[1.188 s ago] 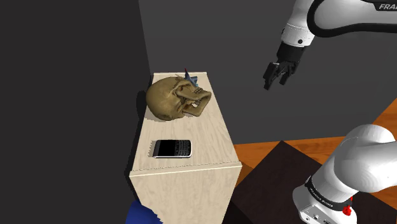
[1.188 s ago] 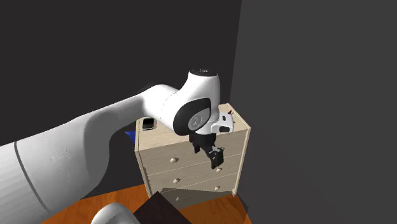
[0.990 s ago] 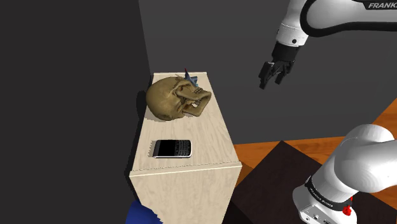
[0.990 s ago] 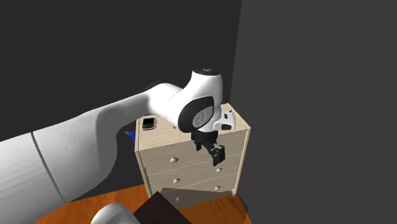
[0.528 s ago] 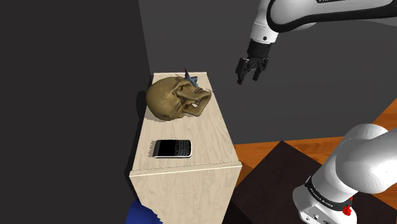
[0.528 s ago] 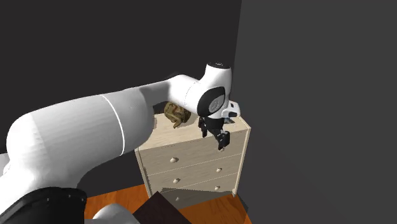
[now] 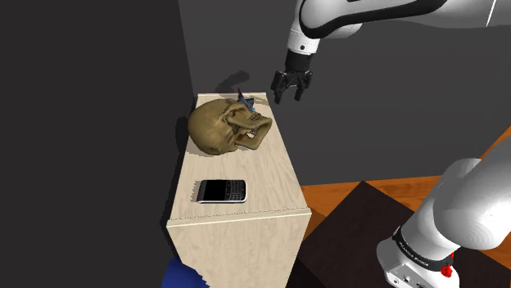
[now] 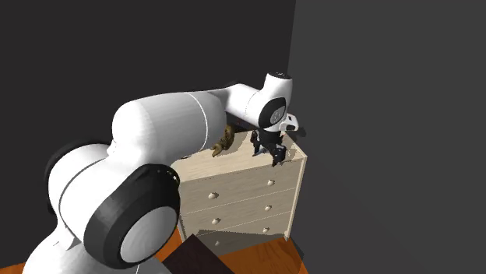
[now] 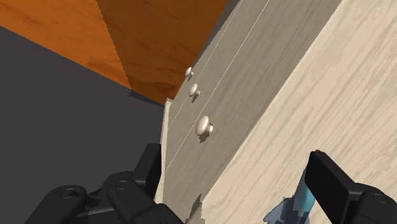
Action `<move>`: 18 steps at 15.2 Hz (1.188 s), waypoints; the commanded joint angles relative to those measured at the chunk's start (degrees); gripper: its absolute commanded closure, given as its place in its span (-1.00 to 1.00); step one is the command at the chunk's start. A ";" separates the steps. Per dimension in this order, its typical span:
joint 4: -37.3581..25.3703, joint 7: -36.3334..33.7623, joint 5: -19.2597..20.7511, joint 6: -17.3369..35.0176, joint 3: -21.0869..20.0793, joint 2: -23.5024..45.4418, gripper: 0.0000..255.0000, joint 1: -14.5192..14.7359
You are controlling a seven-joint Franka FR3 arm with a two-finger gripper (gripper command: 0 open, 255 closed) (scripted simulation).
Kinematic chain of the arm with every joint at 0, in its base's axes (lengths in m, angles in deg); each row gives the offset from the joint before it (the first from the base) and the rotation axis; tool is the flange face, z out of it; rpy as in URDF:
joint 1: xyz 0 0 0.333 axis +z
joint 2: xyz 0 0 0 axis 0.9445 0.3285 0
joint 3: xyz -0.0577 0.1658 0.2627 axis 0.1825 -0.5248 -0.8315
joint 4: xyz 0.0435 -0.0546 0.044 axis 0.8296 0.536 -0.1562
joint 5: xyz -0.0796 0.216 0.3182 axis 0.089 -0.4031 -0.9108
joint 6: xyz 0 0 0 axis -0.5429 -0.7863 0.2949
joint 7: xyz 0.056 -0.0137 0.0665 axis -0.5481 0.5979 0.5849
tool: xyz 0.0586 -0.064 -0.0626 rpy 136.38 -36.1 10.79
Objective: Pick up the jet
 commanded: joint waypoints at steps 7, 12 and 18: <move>-20.17 -0.60 -3.37 -2.25 -1.31 17.92 -1.00 1.54; -23.21 -0.43 -4.05 -1.12 -1.66 22.10 -1.00 1.76; -20.00 0.14 -4.24 2.26 -1.70 22.32 -1.00 1.82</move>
